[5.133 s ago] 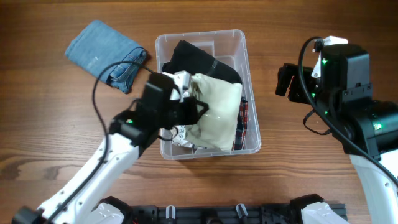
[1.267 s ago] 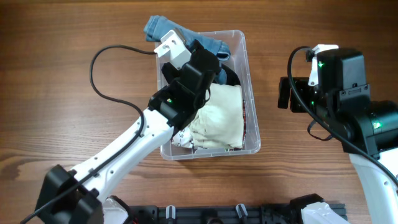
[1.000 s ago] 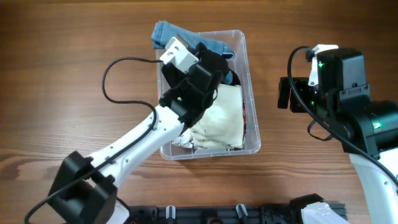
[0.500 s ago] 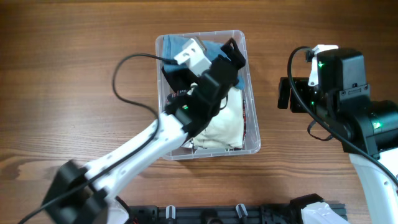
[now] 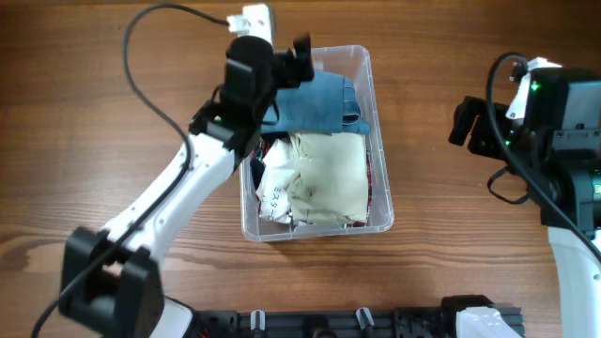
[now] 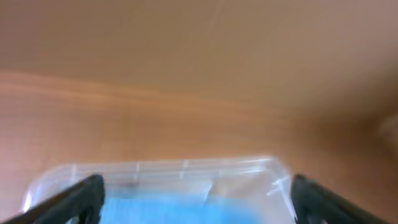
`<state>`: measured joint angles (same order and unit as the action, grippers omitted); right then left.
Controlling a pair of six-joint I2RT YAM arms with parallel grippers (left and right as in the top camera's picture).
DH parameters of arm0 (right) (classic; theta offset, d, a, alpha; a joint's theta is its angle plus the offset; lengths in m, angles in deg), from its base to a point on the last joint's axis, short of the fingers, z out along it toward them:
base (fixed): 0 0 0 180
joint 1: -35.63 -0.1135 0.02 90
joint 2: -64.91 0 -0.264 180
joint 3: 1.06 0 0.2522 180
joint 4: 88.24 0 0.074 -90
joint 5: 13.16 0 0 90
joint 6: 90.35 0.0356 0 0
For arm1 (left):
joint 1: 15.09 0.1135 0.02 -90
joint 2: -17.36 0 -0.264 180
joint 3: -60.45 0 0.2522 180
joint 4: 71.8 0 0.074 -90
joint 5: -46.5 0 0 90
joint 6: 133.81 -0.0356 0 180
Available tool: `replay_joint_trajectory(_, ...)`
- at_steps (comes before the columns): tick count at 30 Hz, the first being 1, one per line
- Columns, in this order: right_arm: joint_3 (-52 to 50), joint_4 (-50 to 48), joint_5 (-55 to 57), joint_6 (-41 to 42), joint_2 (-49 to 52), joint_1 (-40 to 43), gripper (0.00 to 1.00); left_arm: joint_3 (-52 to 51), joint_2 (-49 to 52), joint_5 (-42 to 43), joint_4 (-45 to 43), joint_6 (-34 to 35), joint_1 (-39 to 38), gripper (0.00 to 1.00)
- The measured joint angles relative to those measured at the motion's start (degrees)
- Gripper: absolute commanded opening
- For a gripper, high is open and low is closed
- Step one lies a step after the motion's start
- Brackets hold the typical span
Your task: Pack container
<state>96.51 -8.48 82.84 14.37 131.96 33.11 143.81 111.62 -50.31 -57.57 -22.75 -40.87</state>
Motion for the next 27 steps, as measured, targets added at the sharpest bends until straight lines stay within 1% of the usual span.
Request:
replay_joint_trajectory(2,0.0,0.5,-0.7,0.0,0.5,0.0,1.00,0.1,3.3,1.6,7.5,1.4,-0.1,0.89)
replay_joint_trajectory(3,0.0,0.7,-1.0,0.0,1.1,0.0,1.00,0.1,5.8,2.4,13.0,2.4,-0.4,0.90)
replay_joint_trajectory(4,0.0,0.7,-1.1,0.0,1.5,0.0,1.00,0.3,8.2,2.9,15.9,3.3,-0.7,0.91)
replay_joint_trajectory(6,0.0,0.7,-1.1,0.0,2.0,0.0,1.00,1.6,11.3,4.2,18.9,5.0,-1.2,0.91)
replay_joint_trajectory(9,0.0,0.8,-1.3,0.0,2.1,0.0,1.00,3.1,14.0,6.4,18.1,6.2,-1.4,0.95)
replay_joint_trajectory(10,0.0,0.9,-1.3,0.0,2.1,0.0,1.00,3.1,14.3,8.1,16.5,6.3,-1.4,0.99)
replay_joint_trajectory(11,0.0,0.9,-1.3,0.0,2.1,0.0,1.00,3.1,14.4,9.1,15.7,6.3,-1.5,1.00)
replay_joint_trajectory(14,0.0,0.9,-1.7,-0.2,2.1,0.0,1.00,2.7,13.6,11.1,14.9,6.3,-1.3,1.00)
replay_joint_trajectory(16,0.0,0.9,-2.8,-1.4,2.1,0.0,1.00,1.7,11.4,12.8,15.4,6.3,-0.6,1.00)
replay_joint_trajectory(17,0.0,0.9,-3.3,-2.0,2.1,0.0,1.00,0.5,8.0,14.1,16.7,6.3,0.1,1.00)
replay_joint_trajectory(20,0.0,-0.3,-7.0,-5.2,2.1,0.0,1.00,-0.4,-1.3,14.6,17.8,6.0,0.9,1.00)
replay_joint_trajectory(22,0.0,-2.2,-11.3,-8.3,2.4,0.0,1.00,-0.3,-11.0,12.5,18.7,5.0,1.7,1.00)
replay_joint_trajectory(23,0.0,-2.7,-12.3,-9.1,3.1,0.0,1.00,-0.2,-14.0,10.3,19.5,4.7,2.2,1.00)
replay_joint_trajectory(26,0.0,-5.6,-13.7,-11.7,8.5,-0.3,1.00,-0.2,-17.7,6.1,22.7,4.5,6.6,1.00)
replay_joint_trajectory(27,0.0,-7.5,-13.9,-12.5,12.0,-0.4,1.00,-0.2,-17.4,4.7,24.6,4.5,10.2,1.00)
